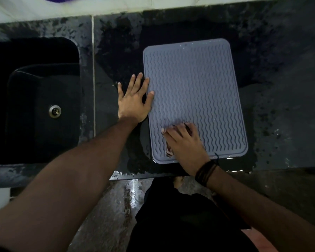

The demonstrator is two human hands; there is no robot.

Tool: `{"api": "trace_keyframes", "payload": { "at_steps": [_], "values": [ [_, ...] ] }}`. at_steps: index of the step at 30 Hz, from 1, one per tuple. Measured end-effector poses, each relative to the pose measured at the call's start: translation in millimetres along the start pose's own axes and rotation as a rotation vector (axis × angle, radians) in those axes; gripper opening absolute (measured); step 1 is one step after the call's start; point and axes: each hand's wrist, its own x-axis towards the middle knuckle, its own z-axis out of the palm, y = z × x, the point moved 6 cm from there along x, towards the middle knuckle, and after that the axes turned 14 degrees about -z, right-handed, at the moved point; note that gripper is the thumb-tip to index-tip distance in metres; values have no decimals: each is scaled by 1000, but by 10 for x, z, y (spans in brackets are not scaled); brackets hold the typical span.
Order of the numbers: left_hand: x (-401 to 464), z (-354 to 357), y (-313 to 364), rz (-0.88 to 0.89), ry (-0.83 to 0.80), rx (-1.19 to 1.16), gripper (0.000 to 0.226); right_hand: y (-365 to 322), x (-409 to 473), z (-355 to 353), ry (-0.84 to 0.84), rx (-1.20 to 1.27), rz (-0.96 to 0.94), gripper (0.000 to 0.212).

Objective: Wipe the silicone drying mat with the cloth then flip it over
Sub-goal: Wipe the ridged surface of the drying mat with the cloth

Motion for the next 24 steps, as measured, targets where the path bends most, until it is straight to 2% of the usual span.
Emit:
{"api": "trace_keyframes", "payload": {
  "at_steps": [4,8,10,14,20,24],
  "values": [
    [-1,-9,0,4,8,-5,60,188,102,-242,-50,88,26,52],
    [-14,-25,-2,28,16,-5,62,572,691,-738,153,33,122,56],
    [-6,-28,5,27,30,-1,61,791,1081,-880,193,16,165,55],
    [2,-11,6,2,45,10,58,949,1517,-749,90,26,167,51],
    [-13,-26,8,16,59,9,61,765,1073,-402,125,39,113,50],
    [-7,-29,8,6,29,1,61,675,822,-367,32,42,93,54]
  ]
}}
